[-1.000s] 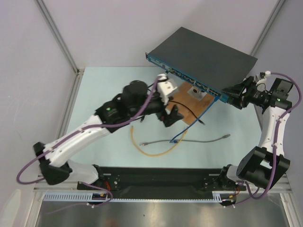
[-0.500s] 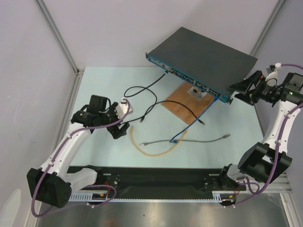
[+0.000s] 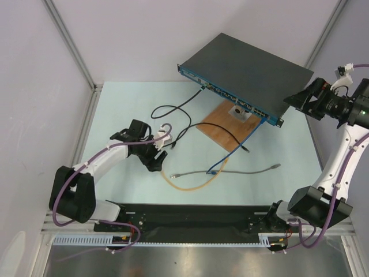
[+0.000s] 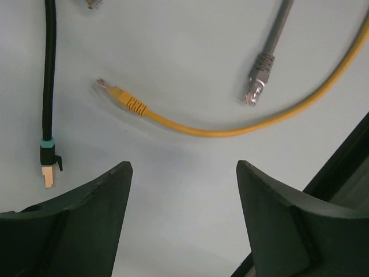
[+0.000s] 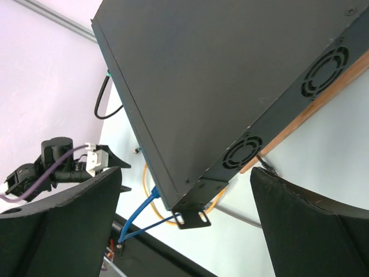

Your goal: Insert the plug into the switch port

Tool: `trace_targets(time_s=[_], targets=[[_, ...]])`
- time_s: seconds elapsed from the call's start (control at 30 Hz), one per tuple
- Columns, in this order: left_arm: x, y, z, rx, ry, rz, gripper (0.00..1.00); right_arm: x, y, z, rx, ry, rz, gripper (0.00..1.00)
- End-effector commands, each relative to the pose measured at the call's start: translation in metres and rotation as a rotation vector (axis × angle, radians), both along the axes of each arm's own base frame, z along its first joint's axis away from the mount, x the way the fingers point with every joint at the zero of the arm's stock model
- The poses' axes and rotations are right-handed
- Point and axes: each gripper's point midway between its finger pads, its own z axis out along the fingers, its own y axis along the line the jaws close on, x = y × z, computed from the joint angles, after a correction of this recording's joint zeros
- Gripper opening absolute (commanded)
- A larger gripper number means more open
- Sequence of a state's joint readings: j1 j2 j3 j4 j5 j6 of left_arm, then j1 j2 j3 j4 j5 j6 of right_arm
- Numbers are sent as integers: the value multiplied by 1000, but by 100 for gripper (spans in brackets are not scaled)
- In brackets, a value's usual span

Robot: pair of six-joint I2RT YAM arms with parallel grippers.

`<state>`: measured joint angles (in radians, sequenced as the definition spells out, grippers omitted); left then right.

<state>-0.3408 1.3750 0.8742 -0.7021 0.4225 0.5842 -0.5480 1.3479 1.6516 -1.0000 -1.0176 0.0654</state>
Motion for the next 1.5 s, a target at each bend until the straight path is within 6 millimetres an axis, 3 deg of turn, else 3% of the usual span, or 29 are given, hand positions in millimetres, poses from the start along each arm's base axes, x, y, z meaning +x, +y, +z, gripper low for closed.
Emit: trace_targets(time_s=[0.0, 0.13, 0.33, 0.37, 0.43, 0.53, 0.63, 0.67, 0.7, 0.77, 0.8, 0.93, 1.1, 1.3, 1.33, 1.4, 1.43, 1.47], targets=[[14, -20, -4, -119, 54, 232, 74, -6, 4, 26, -102, -98, -17, 100], [25, -19, -25, -110, 105, 426, 66, -5, 8, 32, -92, -113, -13, 100], [30, -13, -52, -67, 158, 570, 57, -4, 17, 48, -104, -170, 18, 100], [31, -13, -53, -66, 158, 575, 54, -4, 19, 50, -107, -179, 23, 100], [34, -14, -49, -72, 155, 571, 37, -2, 26, 52, -102, -189, 44, 100], [34, -21, -27, -127, 134, 535, 12, -2, 35, 58, -121, -229, 72, 100], [28, -29, 18, -216, 70, 455, 1, -3, 42, 65, -154, -284, 97, 100], [26, -30, 31, -237, 50, 433, 0, -3, 44, 68, -162, -302, 105, 100], [27, -33, 60, -286, -20, 404, 0, -4, 47, 74, -169, -335, 124, 100], [12, -36, 85, -328, -45, 315, 0, -6, 56, 81, -179, -378, 156, 100], [8, -39, 116, -372, -120, 259, 0, -6, 60, 88, -193, -418, 175, 100], [-26, -41, 169, -416, -223, 19, 0, -14, 84, 104, -228, -527, 269, 100], [-61, -59, 228, -554, -182, -178, 0, -39, 133, 117, -300, -708, 456, 100], [-95, -87, 264, -791, 72, -297, 0, -78, 195, 103, -402, -837, 693, 93], [-99, -90, 267, -816, 128, -291, 0, -96, 216, 97, -391, -855, 782, 92], [-104, -94, 274, -874, 175, -326, 0, -109, 228, 83, -455, -874, 842, 90], [-109, -97, 276, -887, 230, -319, 0, -129, 248, 75, -441, -892, 936, 89], [-111, -98, 277, -898, 250, -324, 0, -138, 254, 69, -447, -897, 971, 88]])
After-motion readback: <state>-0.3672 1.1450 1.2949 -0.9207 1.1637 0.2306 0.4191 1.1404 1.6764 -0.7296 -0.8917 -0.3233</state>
